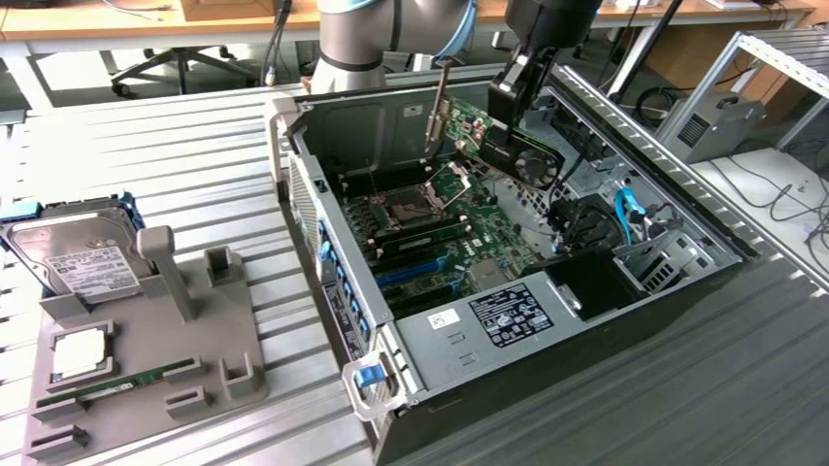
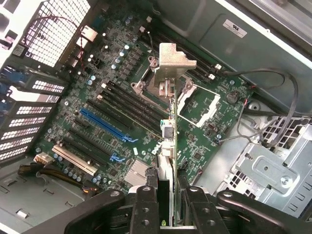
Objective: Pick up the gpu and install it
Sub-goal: 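Insert the gpu into the slot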
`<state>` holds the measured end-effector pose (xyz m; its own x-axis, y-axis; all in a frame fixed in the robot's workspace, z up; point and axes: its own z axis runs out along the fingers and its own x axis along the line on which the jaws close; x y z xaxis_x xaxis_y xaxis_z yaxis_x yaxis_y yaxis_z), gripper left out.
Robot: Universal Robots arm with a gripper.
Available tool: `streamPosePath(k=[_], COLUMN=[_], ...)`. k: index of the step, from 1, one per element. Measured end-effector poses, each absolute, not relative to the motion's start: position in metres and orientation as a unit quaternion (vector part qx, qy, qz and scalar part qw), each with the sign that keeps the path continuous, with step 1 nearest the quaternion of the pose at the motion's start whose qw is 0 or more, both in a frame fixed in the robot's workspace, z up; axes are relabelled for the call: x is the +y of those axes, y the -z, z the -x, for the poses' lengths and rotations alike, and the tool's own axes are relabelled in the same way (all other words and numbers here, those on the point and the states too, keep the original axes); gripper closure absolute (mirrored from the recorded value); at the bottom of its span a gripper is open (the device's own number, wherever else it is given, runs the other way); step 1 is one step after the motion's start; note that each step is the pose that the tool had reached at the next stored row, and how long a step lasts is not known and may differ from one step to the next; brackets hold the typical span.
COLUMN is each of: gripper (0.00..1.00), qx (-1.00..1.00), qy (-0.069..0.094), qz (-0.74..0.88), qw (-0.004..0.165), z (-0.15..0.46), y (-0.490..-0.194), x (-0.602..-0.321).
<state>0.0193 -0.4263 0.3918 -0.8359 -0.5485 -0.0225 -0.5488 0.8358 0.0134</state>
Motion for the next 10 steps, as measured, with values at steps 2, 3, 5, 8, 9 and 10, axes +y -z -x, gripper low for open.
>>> streamPosePath(k=[2,3,5,8,9,10], gripper=[0.74,0.74,0.74,0.74,0.74,0.74], qx=[0.957,0.957,0.956,0.955,0.955,0.955], qy=[-0.01,-0.01,-0.01,-0.01,-0.01,-0.01], qz=[0.288,0.29,0.292,0.296,0.297,0.298], qw=[0.009,0.009,0.009,0.009,0.009,0.009], z=[-0.0193,-0.0193,-0.0193,-0.0193,-0.0193,-0.0193], y=[-0.3918,-0.3918,-0.3918,-0.3918,-0.3918,-0.3918], x=[-0.4263,-0.4263,-0.4263,-0.4263,-0.4263,-0.4263])
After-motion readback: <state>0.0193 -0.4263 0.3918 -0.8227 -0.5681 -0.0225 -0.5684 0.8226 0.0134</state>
